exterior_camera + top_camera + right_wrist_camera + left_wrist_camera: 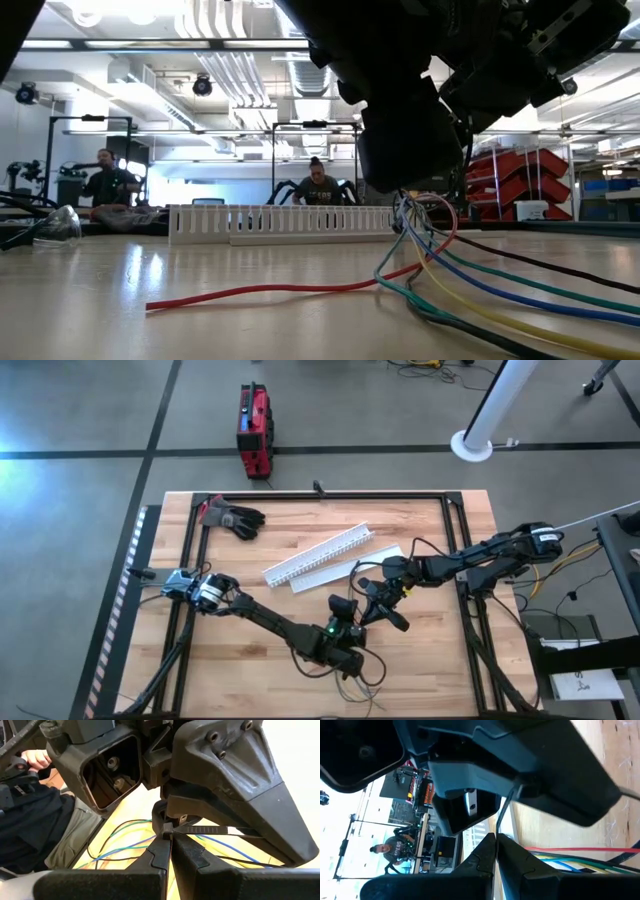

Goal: Ziptie cables
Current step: Insert the pointed tail of the zip tie through the locking head to form a loop

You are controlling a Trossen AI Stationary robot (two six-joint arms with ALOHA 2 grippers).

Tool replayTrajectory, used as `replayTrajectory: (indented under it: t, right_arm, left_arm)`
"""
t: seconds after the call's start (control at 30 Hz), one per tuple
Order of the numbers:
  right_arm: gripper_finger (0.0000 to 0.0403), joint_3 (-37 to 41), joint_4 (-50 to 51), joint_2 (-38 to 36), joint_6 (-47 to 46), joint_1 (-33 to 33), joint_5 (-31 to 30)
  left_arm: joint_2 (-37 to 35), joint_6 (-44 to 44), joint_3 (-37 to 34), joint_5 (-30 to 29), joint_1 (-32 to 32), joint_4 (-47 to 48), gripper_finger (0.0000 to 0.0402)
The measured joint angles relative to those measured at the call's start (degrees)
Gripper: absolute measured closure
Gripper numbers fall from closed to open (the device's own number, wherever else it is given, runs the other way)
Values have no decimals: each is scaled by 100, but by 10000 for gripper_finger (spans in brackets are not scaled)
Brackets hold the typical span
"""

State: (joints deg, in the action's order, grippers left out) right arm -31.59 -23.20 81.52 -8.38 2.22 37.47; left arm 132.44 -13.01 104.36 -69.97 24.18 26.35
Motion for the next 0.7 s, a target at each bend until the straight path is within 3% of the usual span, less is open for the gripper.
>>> replayTrajectory:
  t: [0.7]
  right_arm:
    - [403, 0, -2, 0, -9, -45, -157]
  left_arm:
    - [0, -3, 0, 4, 118, -69, 401]
